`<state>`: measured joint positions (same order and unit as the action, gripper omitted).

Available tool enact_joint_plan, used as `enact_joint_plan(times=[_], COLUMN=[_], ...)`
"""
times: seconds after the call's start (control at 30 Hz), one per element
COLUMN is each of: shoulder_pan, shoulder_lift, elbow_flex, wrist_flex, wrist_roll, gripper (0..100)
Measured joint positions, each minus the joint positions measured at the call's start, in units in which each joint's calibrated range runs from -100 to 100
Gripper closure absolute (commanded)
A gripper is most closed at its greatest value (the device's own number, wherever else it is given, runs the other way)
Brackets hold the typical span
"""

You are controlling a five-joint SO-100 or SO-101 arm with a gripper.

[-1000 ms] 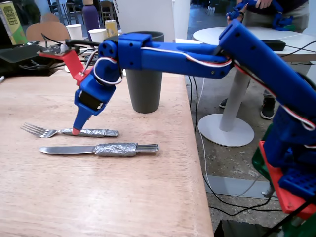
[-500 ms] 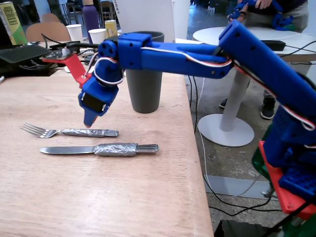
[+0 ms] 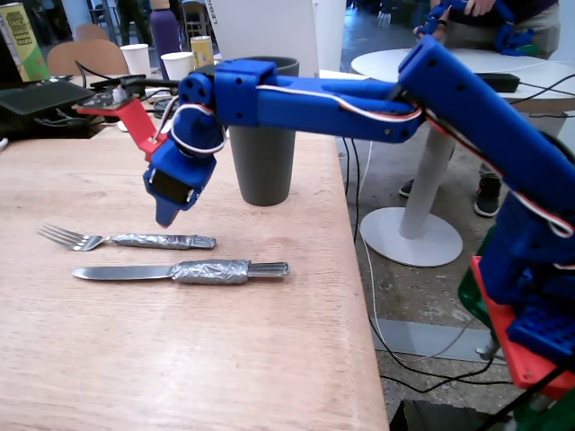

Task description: Grab the fork and place it in gray glass

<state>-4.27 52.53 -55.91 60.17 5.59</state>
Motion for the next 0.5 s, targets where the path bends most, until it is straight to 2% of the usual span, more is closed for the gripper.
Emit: enact_joint_plan(times=[0.17, 0.5], shoulder_pan=[0.0, 0.0], shoulder_lift=[0.0, 0.0], elbow_flex=[0.0, 0.0], wrist_flex=[0.1, 4.4], wrist_roll=[0.0, 0.0], gripper=[98, 100])
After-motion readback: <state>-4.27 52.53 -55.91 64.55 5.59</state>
